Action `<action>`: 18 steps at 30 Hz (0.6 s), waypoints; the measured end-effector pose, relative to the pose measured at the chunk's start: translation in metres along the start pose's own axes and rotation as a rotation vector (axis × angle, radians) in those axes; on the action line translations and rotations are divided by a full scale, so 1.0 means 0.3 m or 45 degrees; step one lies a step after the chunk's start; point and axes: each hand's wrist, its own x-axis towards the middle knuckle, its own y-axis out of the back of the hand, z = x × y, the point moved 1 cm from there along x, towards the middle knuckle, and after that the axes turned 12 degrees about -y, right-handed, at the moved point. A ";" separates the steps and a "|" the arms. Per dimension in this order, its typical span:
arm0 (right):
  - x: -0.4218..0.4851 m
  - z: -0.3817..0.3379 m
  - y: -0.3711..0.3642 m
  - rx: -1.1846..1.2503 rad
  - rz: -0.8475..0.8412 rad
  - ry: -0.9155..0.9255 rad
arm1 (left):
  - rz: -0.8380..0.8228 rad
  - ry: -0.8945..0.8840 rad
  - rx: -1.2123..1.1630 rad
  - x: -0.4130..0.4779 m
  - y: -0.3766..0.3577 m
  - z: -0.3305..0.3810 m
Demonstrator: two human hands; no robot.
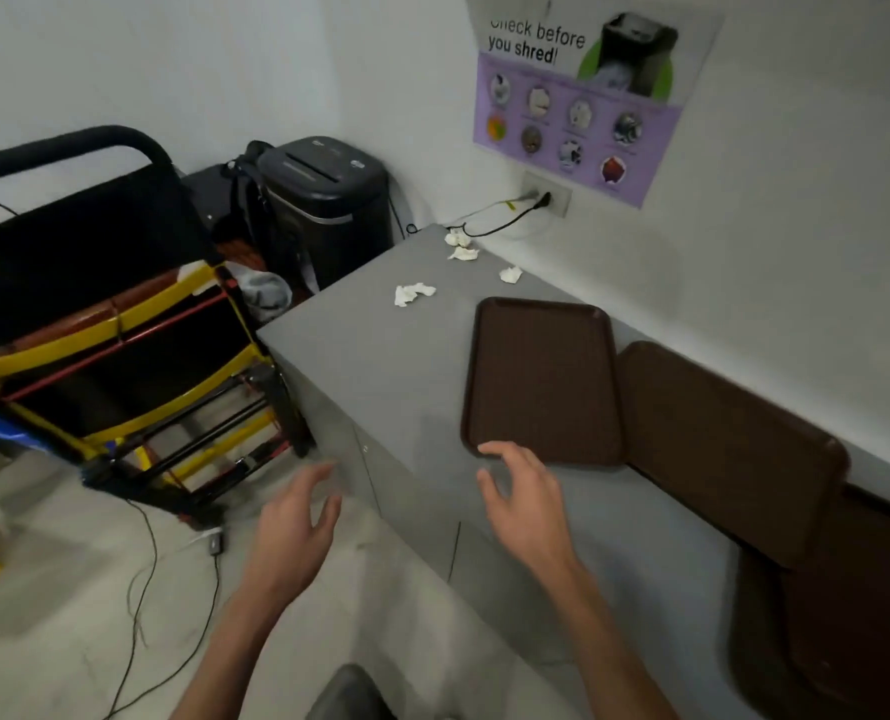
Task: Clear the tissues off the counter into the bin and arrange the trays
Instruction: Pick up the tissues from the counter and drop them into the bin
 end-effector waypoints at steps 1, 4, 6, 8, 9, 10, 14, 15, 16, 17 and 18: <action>0.072 -0.019 -0.028 -0.005 0.004 0.000 | -0.023 -0.016 0.002 0.089 0.000 -0.028; 0.270 -0.058 -0.110 -0.046 0.013 -0.043 | -0.113 -0.104 0.013 0.375 -0.015 -0.106; 0.412 -0.082 -0.168 -0.099 0.029 -0.076 | -0.224 -0.185 0.032 0.608 -0.033 -0.169; 0.505 -0.103 -0.194 -0.123 0.037 -0.107 | -0.338 -0.269 0.059 0.807 -0.050 -0.205; 0.565 -0.116 -0.216 -0.126 0.048 -0.139 | -0.400 -0.311 0.064 0.923 -0.059 -0.226; 0.621 -0.134 -0.236 -0.122 0.061 -0.180 | -0.463 -0.346 0.078 1.037 -0.070 -0.244; 0.823 -0.212 -0.294 -0.091 0.119 -0.285 | -0.669 -0.426 0.170 1.452 -0.127 -0.273; 0.875 -0.229 -0.310 -0.087 0.126 -0.321 | -0.698 -0.465 0.170 1.540 -0.156 -0.284; 0.927 -0.245 -0.325 -0.080 0.134 -0.361 | -0.726 -0.503 0.170 1.619 -0.184 -0.293; 0.977 -0.258 -0.343 -0.075 0.144 -0.396 | -0.758 -0.534 0.170 1.688 -0.221 -0.310; 1.022 -0.272 -0.361 -0.075 0.154 -0.422 | -0.797 -0.541 0.175 1.748 -0.258 -0.331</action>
